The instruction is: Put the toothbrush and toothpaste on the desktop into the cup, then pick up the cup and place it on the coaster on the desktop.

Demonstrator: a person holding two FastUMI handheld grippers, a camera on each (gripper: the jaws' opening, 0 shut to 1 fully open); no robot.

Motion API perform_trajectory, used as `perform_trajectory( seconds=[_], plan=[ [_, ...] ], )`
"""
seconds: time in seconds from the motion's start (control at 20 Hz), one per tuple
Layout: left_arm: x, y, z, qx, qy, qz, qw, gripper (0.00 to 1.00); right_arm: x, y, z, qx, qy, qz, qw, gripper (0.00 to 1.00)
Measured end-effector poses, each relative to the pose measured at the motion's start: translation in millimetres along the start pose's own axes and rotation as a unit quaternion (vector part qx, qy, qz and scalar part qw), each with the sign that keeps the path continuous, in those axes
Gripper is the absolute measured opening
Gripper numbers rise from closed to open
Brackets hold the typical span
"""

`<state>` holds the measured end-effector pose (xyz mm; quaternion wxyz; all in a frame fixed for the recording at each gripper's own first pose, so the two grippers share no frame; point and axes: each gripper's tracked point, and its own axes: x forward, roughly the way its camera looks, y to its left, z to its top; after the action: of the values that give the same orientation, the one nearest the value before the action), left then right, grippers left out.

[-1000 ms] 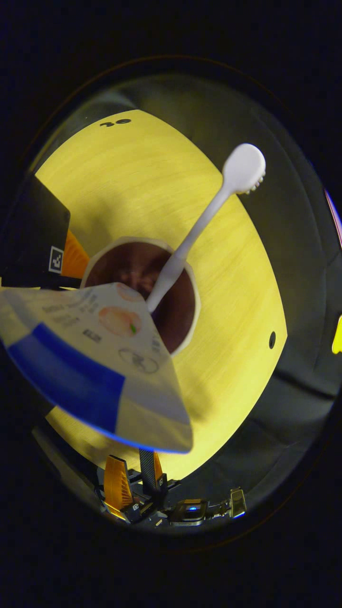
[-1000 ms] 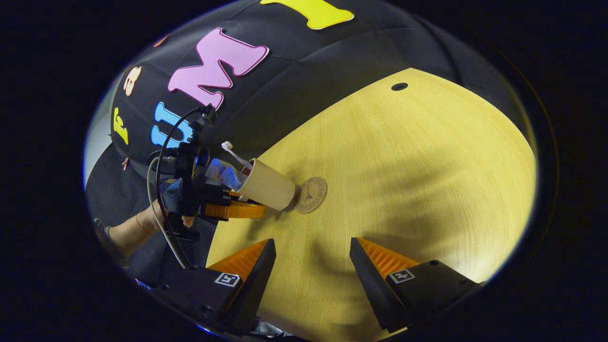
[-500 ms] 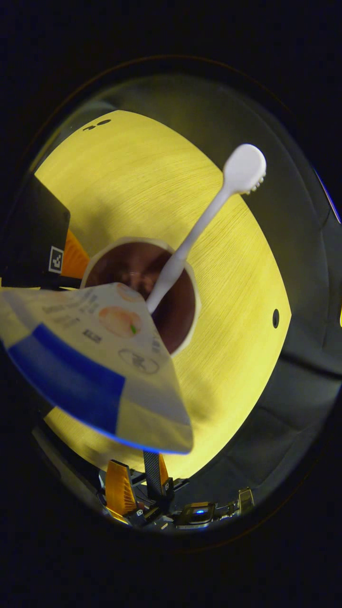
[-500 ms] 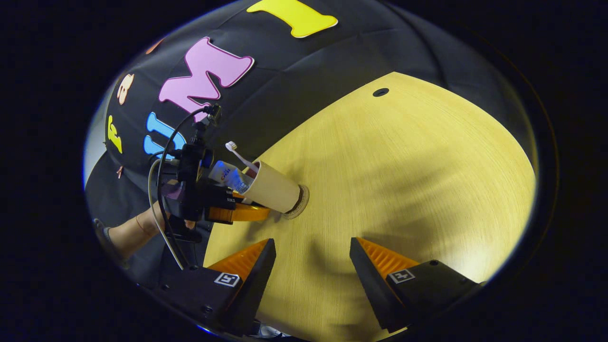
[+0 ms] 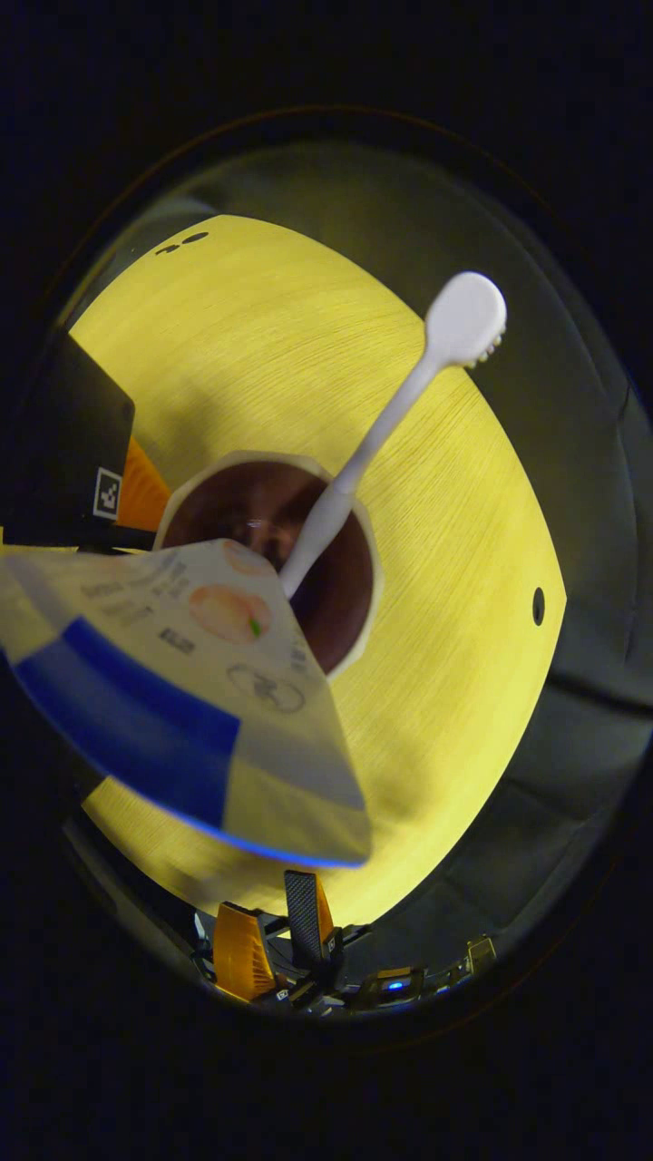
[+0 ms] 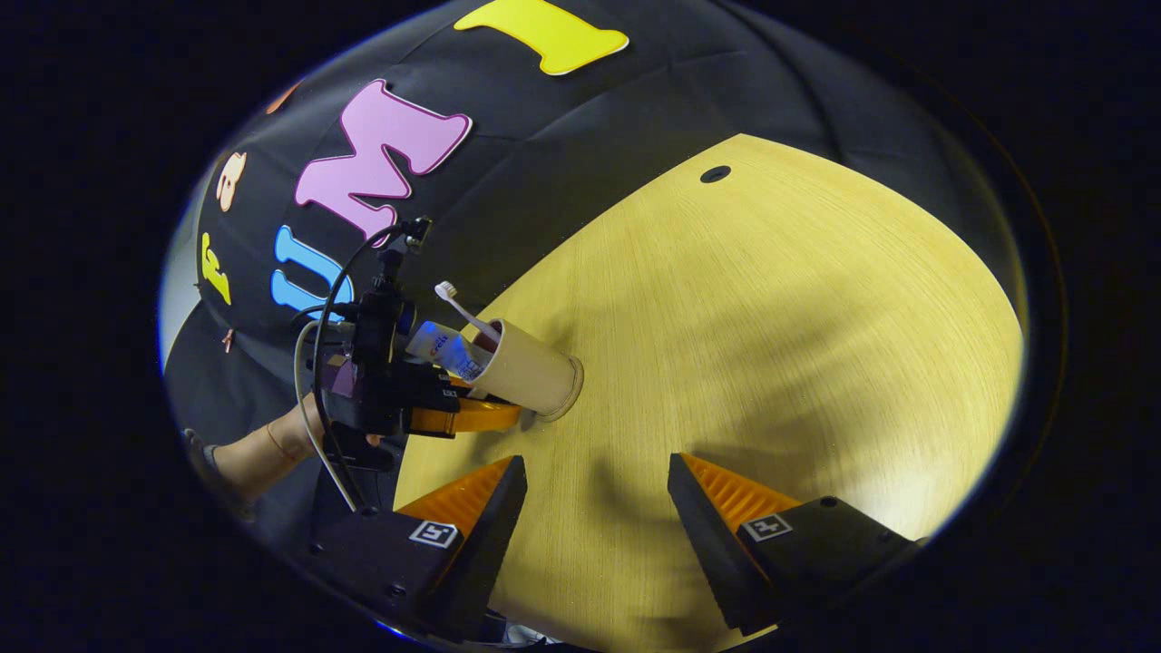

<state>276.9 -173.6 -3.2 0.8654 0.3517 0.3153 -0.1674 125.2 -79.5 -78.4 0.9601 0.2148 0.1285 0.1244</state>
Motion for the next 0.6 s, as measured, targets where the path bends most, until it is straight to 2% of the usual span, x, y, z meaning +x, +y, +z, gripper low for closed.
perform_trajectory(
  seconds=[0.15, 0.2, 0.25, 0.3, 0.35, 0.4, 0.5, 0.6],
  plan=[
    [-3, 0, 4, -0.002, -0.015, -0.003, 1.000, 0.37, 1, 1, 1, 0.005, -0.001, 0.001, 1.000, 0.96],
    [-6, 1, 5, 0.000, -0.022, 0.000, 1.000, 0.51, 1, 2, 2, 0.005, -0.001, 0.002, 1.000, 0.96],
    [-7, 3, 7, 0.001, -0.026, 0.003, 1.000, 0.57, 2, 3, 2, 0.005, 0.000, 0.002, 1.000, 0.96],
    [-10, 4, 8, 0.001, -0.031, 0.008, 0.999, 0.70, 3, 4, 1, 0.005, 0.001, 0.003, 1.000, 0.96],
    [-13, 5, 7, -0.001, -0.035, 0.010, 0.999, 0.72, 3, 5, 1, 0.004, 0.002, 0.004, 1.000, 0.96],
    [-17, 5, 7, -0.003, -0.039, 0.013, 0.999, 0.81, 4, 8, 1, 0.002, 0.002, 0.004, 1.000, 0.96],
    [-28, 8, 5, -0.009, -0.053, 0.022, 0.998, 0.82, 5, 10, 2, -0.006, 0.003, 0.000, 1.000, 0.96],
    [-42, 8, 6, -0.019, -0.074, 0.028, 0.997, 0.82, 5, 8, 0, -0.017, 0.010, -0.020, 1.000, 0.96]
  ],
)
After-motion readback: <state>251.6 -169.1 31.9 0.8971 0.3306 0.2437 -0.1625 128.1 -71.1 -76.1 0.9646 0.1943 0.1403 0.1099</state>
